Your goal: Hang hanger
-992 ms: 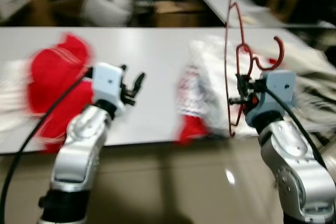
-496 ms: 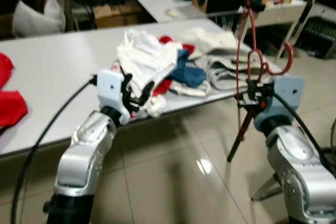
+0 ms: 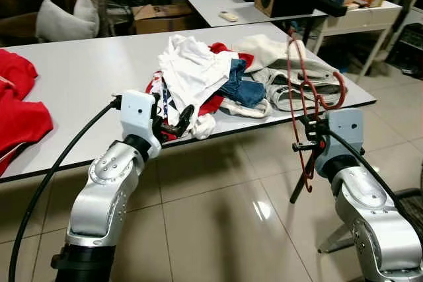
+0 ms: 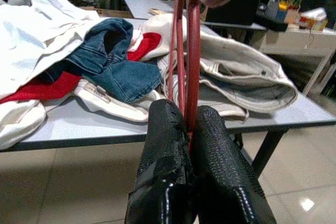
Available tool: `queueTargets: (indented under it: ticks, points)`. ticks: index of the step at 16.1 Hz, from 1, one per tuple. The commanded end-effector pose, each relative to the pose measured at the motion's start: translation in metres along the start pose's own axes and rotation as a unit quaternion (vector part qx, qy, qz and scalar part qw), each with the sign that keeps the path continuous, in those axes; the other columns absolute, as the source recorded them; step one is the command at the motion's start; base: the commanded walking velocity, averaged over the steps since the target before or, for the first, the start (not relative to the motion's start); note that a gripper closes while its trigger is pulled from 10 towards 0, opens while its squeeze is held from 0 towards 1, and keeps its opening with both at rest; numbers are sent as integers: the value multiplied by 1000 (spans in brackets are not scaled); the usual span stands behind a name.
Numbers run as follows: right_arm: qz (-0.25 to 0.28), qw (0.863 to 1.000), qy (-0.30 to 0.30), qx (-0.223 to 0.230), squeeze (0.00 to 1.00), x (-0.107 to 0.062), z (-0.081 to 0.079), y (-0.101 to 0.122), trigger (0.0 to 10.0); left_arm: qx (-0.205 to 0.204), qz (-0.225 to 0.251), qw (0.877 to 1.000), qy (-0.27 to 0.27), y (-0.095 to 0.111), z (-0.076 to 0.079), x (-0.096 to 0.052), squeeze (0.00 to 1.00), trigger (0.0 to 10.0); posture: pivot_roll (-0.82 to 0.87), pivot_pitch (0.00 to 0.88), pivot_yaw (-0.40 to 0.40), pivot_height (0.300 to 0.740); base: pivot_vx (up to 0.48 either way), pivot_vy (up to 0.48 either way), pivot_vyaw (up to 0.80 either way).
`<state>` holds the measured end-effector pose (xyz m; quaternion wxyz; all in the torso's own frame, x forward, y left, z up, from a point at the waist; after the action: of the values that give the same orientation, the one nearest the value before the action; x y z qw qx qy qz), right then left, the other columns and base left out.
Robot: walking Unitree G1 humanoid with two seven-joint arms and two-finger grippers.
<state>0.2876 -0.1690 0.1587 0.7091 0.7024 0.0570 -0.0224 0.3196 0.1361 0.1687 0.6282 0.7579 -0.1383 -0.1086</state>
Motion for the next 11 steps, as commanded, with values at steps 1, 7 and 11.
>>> queueTargets:
  ticks: [1, 7, 11]
  points:
    - [1, 1000, 6, -6, 0, 1, -1, -1, 10000, 12, -3, 1000, 3, -2, 1, 0, 1000, 10000, -123, 0, -4, 740, 0, 0, 0]
    - [11, 999, 22, 30, 0, 1, -3, -2, 10000, 4, 1, 1000, 17, -5, -2, 4, 706, 10000, -127, 0, -7, 740, 0, 0, 0]
    - [12, 999, 32, 25, 0, 2, -7, -4, 10000, 4, -9, 1000, 30, -10, -6, 4, 714, 10000, -126, 0, -5, 740, 309, 0, 0]
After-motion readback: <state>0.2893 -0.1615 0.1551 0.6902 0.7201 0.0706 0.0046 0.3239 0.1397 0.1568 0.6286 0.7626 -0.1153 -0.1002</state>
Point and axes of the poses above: a point about 5 cm out from each wrist's last joint towards the gripper, its own x axis pointing out of the wrist towards the gripper, its own y axis along the axis of the wrist's last joint, z = x × y, the point moved 3 cm from there along x, pointing out of the wrist towards the gripper, and after that the axes turned 8 degrees about x, right-handed, at the moved point
